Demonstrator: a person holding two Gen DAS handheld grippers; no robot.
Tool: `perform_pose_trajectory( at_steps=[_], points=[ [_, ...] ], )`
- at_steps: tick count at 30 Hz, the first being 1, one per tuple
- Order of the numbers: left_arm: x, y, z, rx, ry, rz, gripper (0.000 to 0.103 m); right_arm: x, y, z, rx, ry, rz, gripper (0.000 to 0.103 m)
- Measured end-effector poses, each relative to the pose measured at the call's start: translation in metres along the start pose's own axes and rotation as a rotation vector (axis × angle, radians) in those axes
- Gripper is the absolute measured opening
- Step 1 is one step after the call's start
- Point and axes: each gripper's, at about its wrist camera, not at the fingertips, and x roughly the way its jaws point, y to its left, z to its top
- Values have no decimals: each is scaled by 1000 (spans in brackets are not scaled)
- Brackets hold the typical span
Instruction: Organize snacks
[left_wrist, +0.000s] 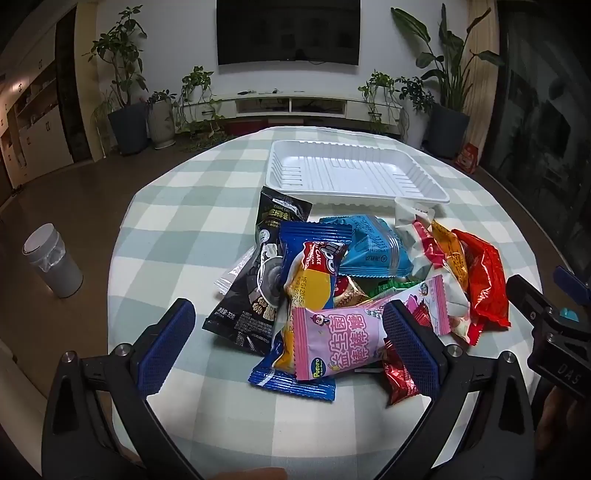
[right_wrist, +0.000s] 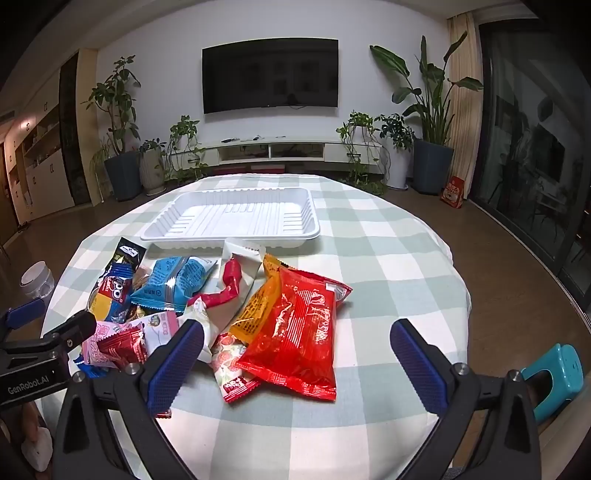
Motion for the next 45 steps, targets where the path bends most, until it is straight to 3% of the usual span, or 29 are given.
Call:
perform_pose_trajectory(
  at_steps=[45],
  points=[
    [1, -4, -2, -1, 9, -2, 103, 0, 1, -1, -9, 7, -7, 103]
  ],
)
